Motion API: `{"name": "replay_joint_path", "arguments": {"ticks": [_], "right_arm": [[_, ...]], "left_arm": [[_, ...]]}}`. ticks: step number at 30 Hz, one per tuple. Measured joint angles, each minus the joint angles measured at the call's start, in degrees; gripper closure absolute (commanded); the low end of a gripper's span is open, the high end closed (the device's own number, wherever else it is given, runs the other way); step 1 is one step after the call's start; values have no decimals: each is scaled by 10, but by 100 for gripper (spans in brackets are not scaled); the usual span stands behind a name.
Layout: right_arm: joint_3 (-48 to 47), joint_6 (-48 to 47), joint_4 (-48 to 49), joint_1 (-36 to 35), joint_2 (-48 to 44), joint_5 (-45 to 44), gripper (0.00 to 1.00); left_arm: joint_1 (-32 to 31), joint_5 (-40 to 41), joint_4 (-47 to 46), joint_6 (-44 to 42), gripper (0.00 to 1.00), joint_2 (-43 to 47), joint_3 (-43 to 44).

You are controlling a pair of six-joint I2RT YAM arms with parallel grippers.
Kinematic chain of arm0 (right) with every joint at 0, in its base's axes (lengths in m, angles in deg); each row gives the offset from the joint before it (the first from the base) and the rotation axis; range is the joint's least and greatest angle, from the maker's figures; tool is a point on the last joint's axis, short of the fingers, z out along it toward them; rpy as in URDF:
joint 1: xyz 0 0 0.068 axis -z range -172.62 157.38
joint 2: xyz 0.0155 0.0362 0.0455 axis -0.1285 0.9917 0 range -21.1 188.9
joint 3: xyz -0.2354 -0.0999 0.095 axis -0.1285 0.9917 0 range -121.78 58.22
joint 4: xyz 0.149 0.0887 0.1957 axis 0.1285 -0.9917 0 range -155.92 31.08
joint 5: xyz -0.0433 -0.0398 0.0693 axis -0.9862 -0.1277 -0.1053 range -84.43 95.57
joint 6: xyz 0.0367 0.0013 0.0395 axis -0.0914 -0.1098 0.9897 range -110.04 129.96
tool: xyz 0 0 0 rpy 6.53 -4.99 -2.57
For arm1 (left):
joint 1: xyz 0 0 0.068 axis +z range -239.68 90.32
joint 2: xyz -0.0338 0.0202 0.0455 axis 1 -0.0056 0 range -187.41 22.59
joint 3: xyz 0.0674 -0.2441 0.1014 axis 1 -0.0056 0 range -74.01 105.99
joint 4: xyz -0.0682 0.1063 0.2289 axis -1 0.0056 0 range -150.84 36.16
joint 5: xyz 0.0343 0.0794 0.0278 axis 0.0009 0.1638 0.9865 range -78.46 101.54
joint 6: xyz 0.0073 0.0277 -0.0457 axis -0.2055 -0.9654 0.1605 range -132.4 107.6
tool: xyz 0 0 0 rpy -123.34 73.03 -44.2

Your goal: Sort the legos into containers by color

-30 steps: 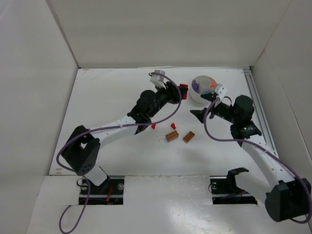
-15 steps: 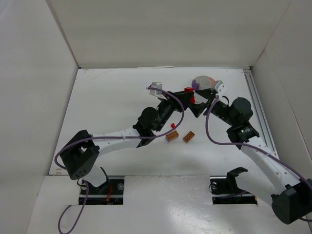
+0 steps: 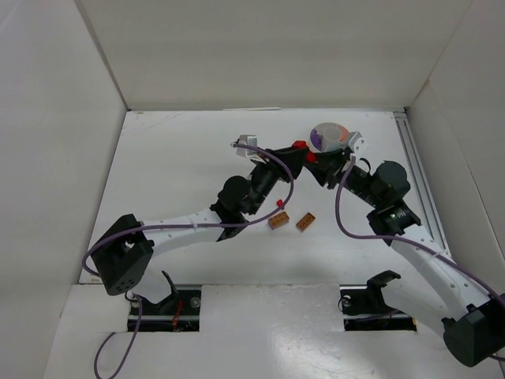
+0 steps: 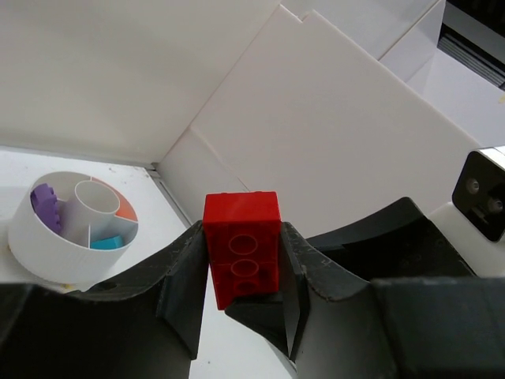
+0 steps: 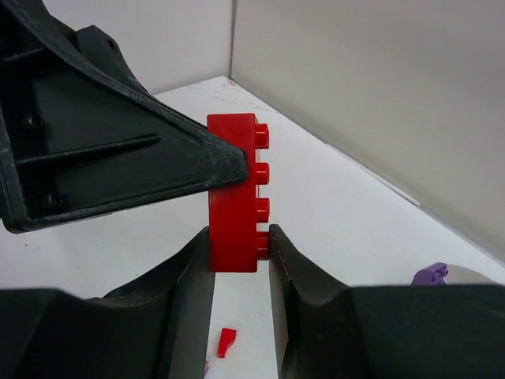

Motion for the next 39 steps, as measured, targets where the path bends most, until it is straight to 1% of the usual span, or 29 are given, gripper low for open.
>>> {"name": "replay_joint_path", "arguments": {"ticks": [1, 2, 3, 4, 5, 6, 8, 9, 11, 13, 14, 16, 17, 18, 22, 25, 28, 31, 33, 36, 39], "right_arm": [[0, -2, -1, 0, 1, 0, 80], [0, -4, -3, 0, 1, 2, 85], [0, -12, -6, -1, 1, 0, 87], [-2, -20, -12, 0, 0, -7, 93], [-6, -30, -26, 1, 0, -16, 94], [-13, -45, -46, 2, 0, -27, 96], [-32, -73, -87, 4, 0, -46, 99], [-42, -88, -108, 5, 0, -56, 99], [-65, -124, -152, 8, 3, -71, 98], [-103, -166, -214, 16, 23, -84, 98], [-133, -200, -268, 20, 41, -100, 98], [-218, -238, -331, 24, 100, -137, 98], [-256, -260, -366, 25, 132, -165, 96], [-294, -279, -401, 27, 163, -198, 95], [-446, -349, -536, 24, 298, -328, 95], [-571, -406, -624, 22, 414, -415, 98], [-714, -464, -697, 20, 539, -483, 98], [-831, -519, -740, 19, 641, -541, 99], [-902, -558, -762, 19, 701, -581, 99], [-947, -616, -770, 16, 754, -625, 99], [-950, -672, -769, 7, 783, -669, 99]], "left_arm": [[0, 1, 2, 0, 64, 2, -2], [0, 2, 5, 0, 55, 4, -4], [0, 2, 9, -1, 53, 9, -8], [-1, 3, 15, 0, 50, 16, -14], [-2, 7, 23, -1, 47, 26, -22], [-4, 11, 31, -2, 41, 38, -30], [-5, 22, 47, -5, 36, 63, -45], [-5, 28, 54, -7, 32, 77, -53], [-4, 41, 73, -13, 20, 104, -64], [-3, 55, 99, -16, 18, 130, -65], [-2, 63, 119, -17, 13, 144, -65], [2, 81, 164, -20, 3, 176, -65], [6, 89, 189, -21, 1, 193, -65], [12, 100, 215, -22, 1, 209, -66], [49, 149, 323, -14, 1, 273, -90], [85, 176, 412, 3, 1, 321, -122], [116, 192, 480, 18, 1, 376, -158], [128, 204, 518, 33, 1, 431, -192], [132, 210, 536, 42, 1, 452, -205], [137, 218, 557, 54, 1, 458, -209], [142, 221, 569, 62, 1, 444, -209]]}}
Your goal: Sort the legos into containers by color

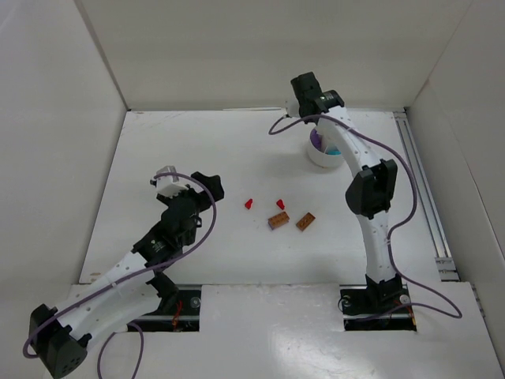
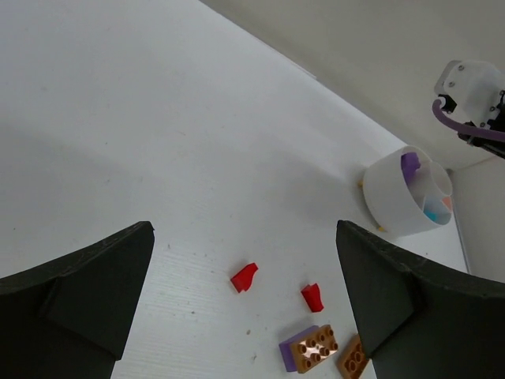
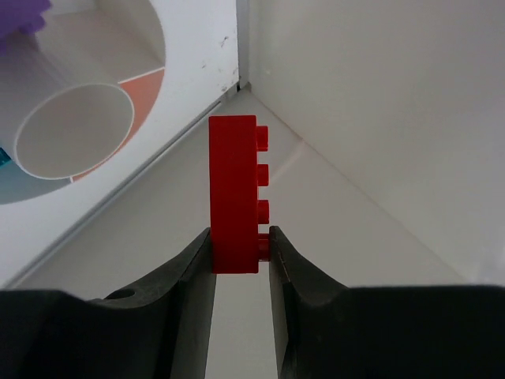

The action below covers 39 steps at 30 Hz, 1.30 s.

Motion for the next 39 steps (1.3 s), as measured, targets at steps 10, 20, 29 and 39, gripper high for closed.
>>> {"name": "replay_joint_path", "arguments": {"ticks": [10, 20, 29, 39], "right_arm": [[5, -103, 26, -29, 52, -66, 97], [29, -129, 42, -28, 61, -78, 95], [42, -134, 42, -28, 73, -72, 94], [59, -136, 42, -28, 76, -63, 84]], "left_arm": [[44, -34, -3, 5, 1, -63, 0], [83, -77, -19, 5, 1, -63, -10], [83, -81, -22, 5, 1, -64, -17], [83, -81, -26, 8, 1, -64, -17]]}}
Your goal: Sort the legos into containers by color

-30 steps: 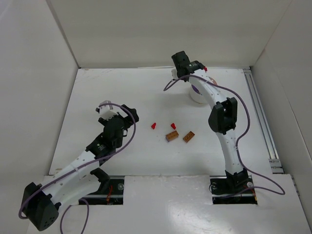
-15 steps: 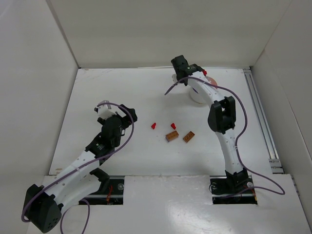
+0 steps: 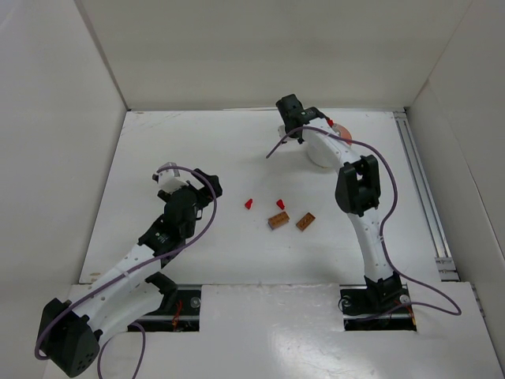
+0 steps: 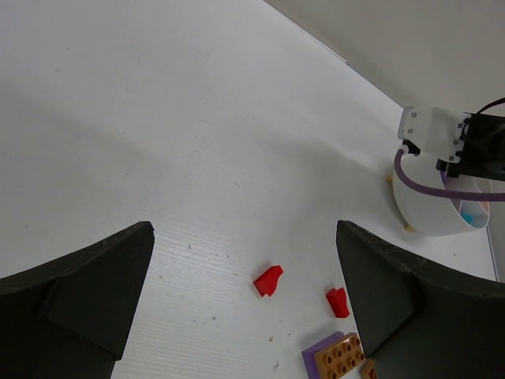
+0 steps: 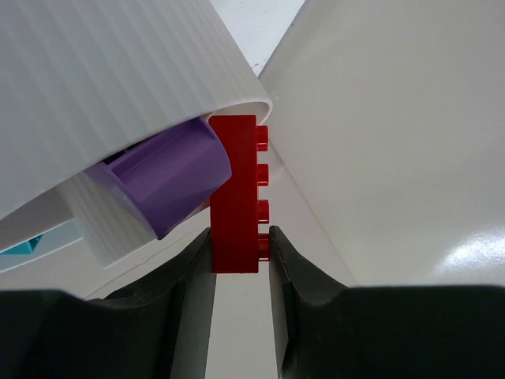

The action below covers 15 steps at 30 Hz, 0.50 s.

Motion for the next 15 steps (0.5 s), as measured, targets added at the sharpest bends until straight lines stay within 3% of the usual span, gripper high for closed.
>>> {"name": "replay_joint_path", "arguments": {"ticks": [5, 6, 15], "right_arm": [[0, 0, 0, 0, 0, 0, 75], [0, 0, 0, 0, 0, 0, 68], [3, 0, 9, 0, 0, -11, 47]], "left_arm": [[0, 0, 0, 1, 1, 0, 0], [0, 0, 0, 1, 1, 0, 0], [0, -3, 0, 1, 1, 0, 0]]}}
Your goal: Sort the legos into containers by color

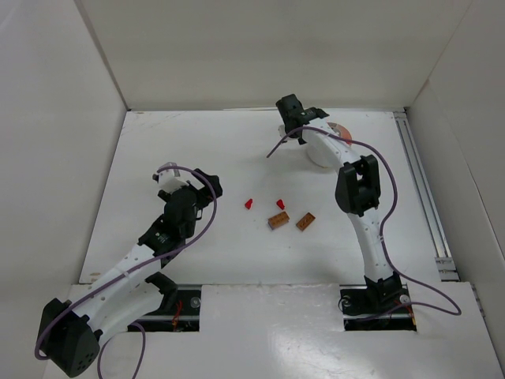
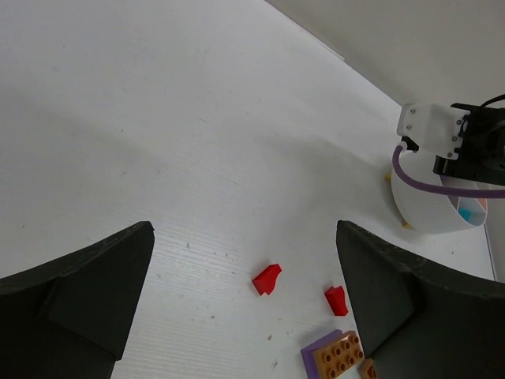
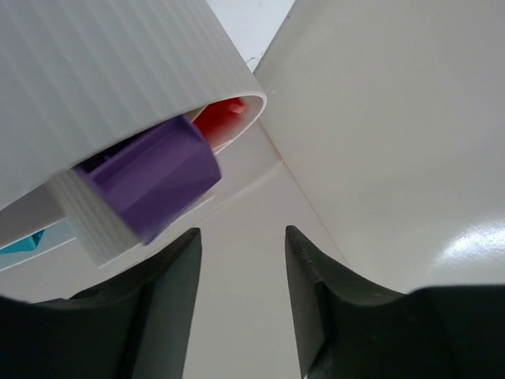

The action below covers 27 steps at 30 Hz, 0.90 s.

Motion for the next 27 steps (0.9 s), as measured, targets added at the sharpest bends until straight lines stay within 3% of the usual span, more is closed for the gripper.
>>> {"name": "replay_joint_path", "arguments": {"ticks": [5, 11, 13, 17, 22, 27], "right_arm": [[1, 0, 9, -1, -1, -1, 45], [7, 11, 37, -2, -24, 5, 34], [7, 27, 45, -2, -49, 21, 21], [41, 112, 77, 3, -150, 89, 4], [266, 286, 192, 42, -402, 216, 0], [582, 436, 317, 84, -671, 335, 0]], "left_arm": [[0, -8, 0, 0, 1, 0, 0], [0, -27, 1, -10, 1, 0, 0], [0, -42, 5, -20, 1, -5, 5], [1, -93, 17, -48, 1, -42, 35], [-1, -164, 33, -87, 1, -130, 94], [-28, -221, 39, -161, 14, -271, 144]]}}
